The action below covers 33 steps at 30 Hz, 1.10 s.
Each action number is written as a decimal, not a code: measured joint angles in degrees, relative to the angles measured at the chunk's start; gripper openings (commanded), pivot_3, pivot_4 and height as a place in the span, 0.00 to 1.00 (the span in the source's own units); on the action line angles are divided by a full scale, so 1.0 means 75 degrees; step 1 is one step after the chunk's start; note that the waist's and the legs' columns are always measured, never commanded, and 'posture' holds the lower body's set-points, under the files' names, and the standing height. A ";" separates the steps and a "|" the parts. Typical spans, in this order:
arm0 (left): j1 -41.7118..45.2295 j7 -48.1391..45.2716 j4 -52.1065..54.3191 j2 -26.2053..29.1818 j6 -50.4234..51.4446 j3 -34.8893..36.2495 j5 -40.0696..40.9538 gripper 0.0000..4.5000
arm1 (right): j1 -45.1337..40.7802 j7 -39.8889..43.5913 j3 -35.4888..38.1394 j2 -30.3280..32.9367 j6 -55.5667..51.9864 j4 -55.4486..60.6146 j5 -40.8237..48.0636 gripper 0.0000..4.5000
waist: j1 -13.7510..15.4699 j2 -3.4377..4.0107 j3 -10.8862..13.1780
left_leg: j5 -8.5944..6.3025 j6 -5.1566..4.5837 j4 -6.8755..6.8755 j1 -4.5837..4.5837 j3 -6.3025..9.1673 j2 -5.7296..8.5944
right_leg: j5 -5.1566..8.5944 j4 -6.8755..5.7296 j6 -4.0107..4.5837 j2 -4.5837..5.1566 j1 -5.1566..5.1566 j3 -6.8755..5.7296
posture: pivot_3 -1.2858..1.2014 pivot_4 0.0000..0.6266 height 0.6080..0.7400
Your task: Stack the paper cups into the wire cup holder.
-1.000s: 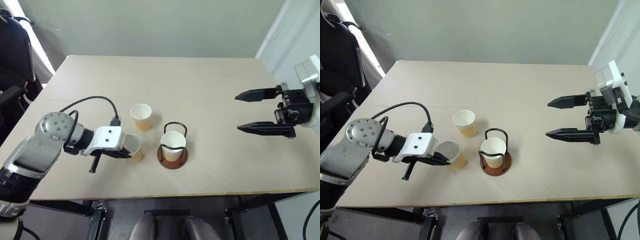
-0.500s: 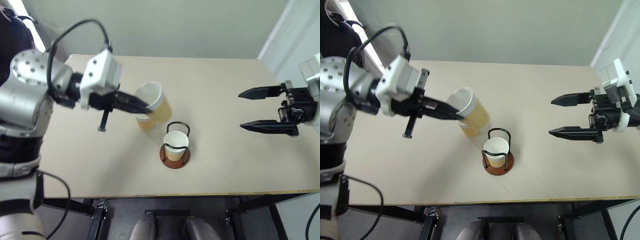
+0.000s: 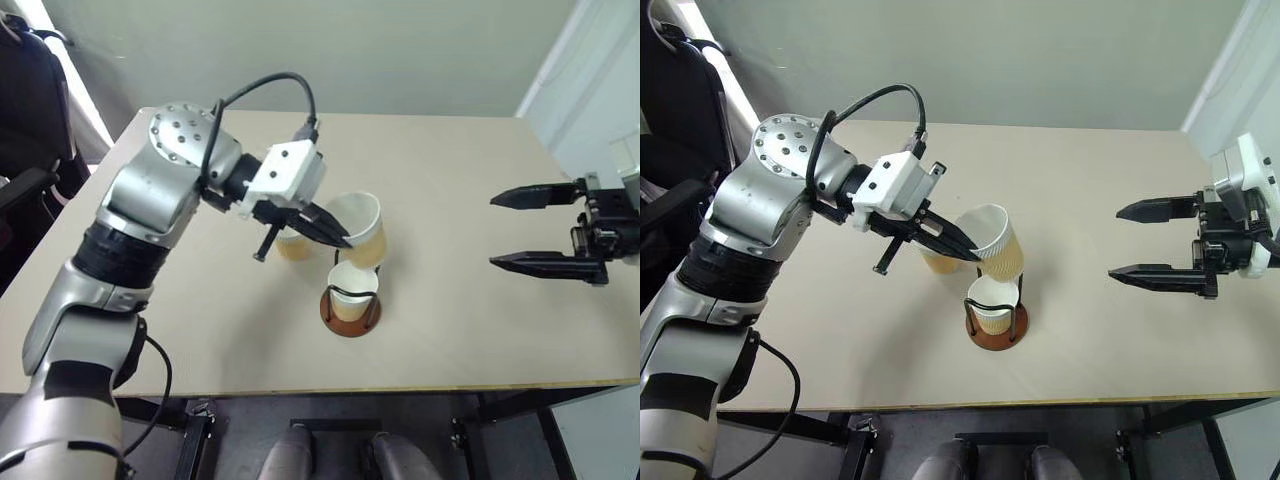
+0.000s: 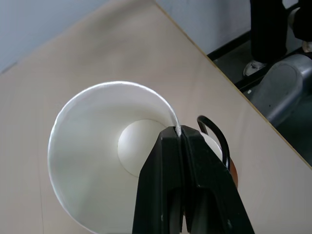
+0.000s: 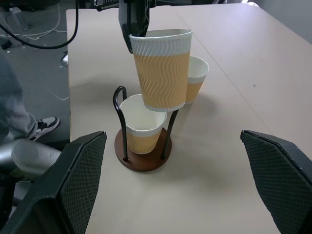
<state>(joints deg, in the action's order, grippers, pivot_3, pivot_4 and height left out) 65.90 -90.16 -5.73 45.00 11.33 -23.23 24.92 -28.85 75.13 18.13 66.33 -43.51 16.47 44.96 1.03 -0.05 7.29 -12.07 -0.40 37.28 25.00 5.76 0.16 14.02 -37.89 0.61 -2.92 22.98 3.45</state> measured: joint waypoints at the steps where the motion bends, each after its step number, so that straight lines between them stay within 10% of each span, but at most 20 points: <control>1: 0.0036 -0.0001 -0.0043 0.0008 -0.0089 -0.0053 0.0013 0.01 | 0.0073 -0.0009 0.0127 0.0023 -0.0046 0.0033 0.0054 1.00 | 0.0002 0.0000 0.0000 | -0.0002 -0.0002 0.0002 0.0001 0.0000 0.0000 | 0.0001 0.0001 -0.0002 0.0000 -0.0002 0.0000 | 0.52 0.24 1.00; 25: 0.0044 -0.0023 -0.0120 0.0436 -0.0655 -0.0942 0.0357 0.01 | 0.0406 -0.0516 0.1089 0.0019 -0.0583 0.0324 0.1398 1.00 | 0.0004 0.0003 0.0002 | -0.0037 -0.0043 0.0104 0.0026 -0.0001 0.0004 | -0.0004 -0.0005 -0.0037 0.0001 -0.0017 0.0006 | 0.52 0.24 1.00; 33: 0.0091 -0.0029 -0.0137 0.0342 -0.0675 -0.1023 0.0273 0.51 | 0.0473 -0.0593 0.1089 0.0020 -0.0564 0.0372 0.1392 1.00 | 0.0005 0.0004 0.0002 | -0.0039 -0.0044 0.0103 0.0026 -0.0002 0.0004 | -0.0004 -0.0004 -0.0038 0.0001 -0.0017 0.0006 | 0.52 0.24 1.00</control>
<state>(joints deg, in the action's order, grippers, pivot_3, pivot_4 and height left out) 66.58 -90.38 -6.76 47.56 6.27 -30.90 26.97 -25.30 70.68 26.30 66.48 -47.74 19.26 55.40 1.07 -0.02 7.31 -12.36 -0.73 38.05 25.19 5.75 0.19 13.99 -37.92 0.33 -2.91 22.85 3.50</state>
